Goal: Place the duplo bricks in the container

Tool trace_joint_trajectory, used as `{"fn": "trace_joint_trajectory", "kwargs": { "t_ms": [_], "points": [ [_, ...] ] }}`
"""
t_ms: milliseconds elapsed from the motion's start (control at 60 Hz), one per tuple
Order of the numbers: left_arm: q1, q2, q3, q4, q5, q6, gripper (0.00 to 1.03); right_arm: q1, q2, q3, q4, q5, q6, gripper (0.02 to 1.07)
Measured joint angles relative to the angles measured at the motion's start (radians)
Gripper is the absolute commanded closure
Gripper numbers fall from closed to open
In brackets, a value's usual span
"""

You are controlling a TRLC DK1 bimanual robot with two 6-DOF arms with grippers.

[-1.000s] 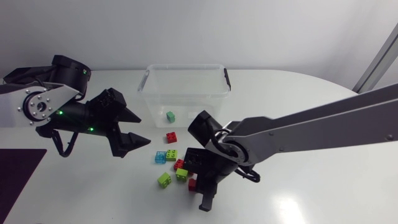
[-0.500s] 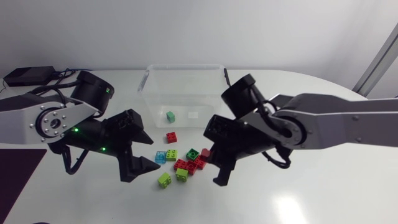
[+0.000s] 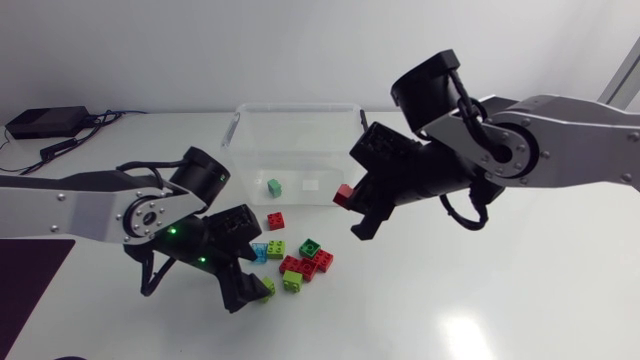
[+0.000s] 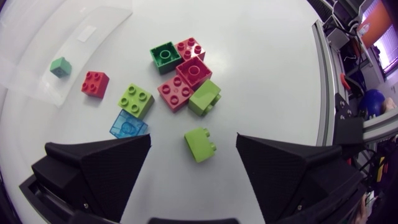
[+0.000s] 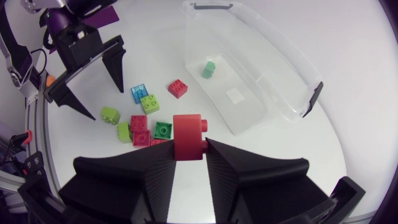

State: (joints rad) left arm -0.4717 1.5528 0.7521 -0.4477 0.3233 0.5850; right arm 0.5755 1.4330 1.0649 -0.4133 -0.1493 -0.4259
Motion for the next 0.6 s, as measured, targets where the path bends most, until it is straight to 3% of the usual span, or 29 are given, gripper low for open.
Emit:
{"fn": "trace_joint_trajectory", "kwargs": {
  "t_ms": [350,467,600],
  "points": [
    [-0.016,0.078,-0.001,0.029,-0.045,-0.064,0.11,-0.035,0.004,0.102,-0.003,0.018,0.026,0.75],
    [-0.024,0.091,-0.001,0.029,-0.044,-0.075,0.20,-0.050,0.028,0.144,-0.002,0.019,0.040,0.75],
    [-0.037,0.099,-0.001,0.029,-0.045,-0.082,0.40,-0.066,0.064,0.178,-0.002,0.020,0.053,0.75]
  ]
}}
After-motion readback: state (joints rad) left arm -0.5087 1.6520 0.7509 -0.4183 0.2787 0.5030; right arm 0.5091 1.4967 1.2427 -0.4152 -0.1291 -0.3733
